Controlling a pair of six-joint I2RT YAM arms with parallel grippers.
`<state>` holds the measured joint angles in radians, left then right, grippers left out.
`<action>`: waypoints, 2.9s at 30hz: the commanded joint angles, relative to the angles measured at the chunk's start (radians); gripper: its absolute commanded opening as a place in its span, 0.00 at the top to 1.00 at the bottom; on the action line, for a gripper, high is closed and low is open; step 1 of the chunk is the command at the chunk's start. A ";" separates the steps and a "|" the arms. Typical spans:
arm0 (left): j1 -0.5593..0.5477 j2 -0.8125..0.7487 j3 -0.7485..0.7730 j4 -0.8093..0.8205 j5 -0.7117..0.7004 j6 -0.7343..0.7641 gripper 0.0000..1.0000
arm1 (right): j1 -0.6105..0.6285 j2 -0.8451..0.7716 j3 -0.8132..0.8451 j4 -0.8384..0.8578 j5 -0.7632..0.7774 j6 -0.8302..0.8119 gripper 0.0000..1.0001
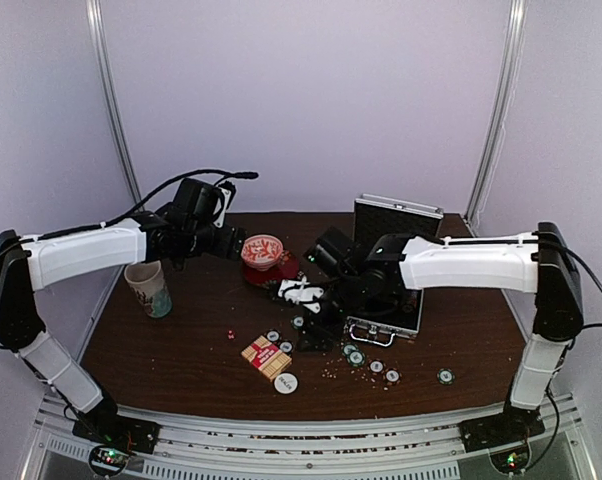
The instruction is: Pack up texas hold em set
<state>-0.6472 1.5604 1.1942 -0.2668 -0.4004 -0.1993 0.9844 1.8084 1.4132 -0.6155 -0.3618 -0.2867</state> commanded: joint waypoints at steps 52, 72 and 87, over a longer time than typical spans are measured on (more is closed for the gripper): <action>0.202 -0.229 -0.094 0.150 0.063 0.021 0.03 | 0.185 0.483 0.418 -0.095 0.337 0.391 0.06; 0.205 -0.227 -0.094 0.150 0.072 0.020 0.03 | 0.187 0.499 0.443 -0.104 0.291 0.359 0.21; 0.222 -0.202 -0.091 0.150 0.069 0.031 0.03 | 0.160 0.268 0.401 -0.222 -0.012 0.067 0.34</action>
<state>-0.4351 1.3483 1.1069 -0.1577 -0.3367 -0.1738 1.1652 2.1792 1.8256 -0.7605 -0.2432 -0.0818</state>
